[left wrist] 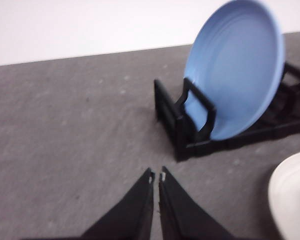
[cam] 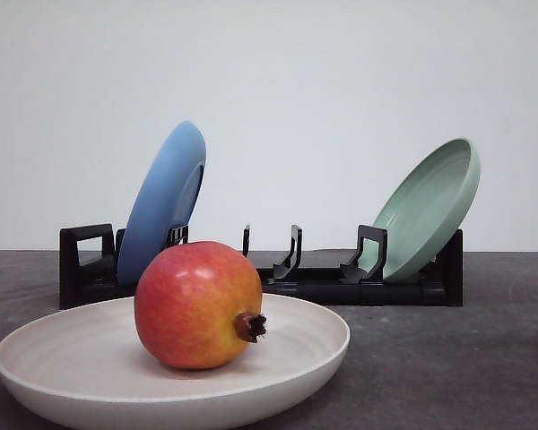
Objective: Place pomegranate in white plate
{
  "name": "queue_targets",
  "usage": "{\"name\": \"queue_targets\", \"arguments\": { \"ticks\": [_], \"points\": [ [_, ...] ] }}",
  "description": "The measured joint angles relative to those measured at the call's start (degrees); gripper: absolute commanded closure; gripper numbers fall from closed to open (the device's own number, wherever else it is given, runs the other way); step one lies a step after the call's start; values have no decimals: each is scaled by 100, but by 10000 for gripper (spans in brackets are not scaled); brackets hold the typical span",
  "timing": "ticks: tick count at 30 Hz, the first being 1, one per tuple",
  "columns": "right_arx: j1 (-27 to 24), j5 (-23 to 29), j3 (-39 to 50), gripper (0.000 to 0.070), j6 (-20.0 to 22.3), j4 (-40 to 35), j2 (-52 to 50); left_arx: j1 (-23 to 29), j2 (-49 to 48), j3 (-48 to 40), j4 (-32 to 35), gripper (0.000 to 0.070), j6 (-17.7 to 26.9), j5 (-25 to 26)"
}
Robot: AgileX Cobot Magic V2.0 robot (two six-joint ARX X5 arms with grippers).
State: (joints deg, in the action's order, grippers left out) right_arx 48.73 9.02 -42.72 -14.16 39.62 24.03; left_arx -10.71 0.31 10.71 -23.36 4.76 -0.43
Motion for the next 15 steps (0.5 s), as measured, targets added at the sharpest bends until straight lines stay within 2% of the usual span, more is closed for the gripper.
{"name": "queue_targets", "arguments": {
  "ticks": [3, 10, 15],
  "points": [
    [0, 0, 0, 700, -1, 1, 0, 86, -1, -220, 188, 700, 106, 4],
    [0, 0, 0, 700, -1, 0, 0, 132, -1, -799, 1123, 700, 190, 20],
    [0, 0, 0, 700, -1, 1, 0, 132, -1, -950, 1293, 700, 188, 20]
  ]
}}
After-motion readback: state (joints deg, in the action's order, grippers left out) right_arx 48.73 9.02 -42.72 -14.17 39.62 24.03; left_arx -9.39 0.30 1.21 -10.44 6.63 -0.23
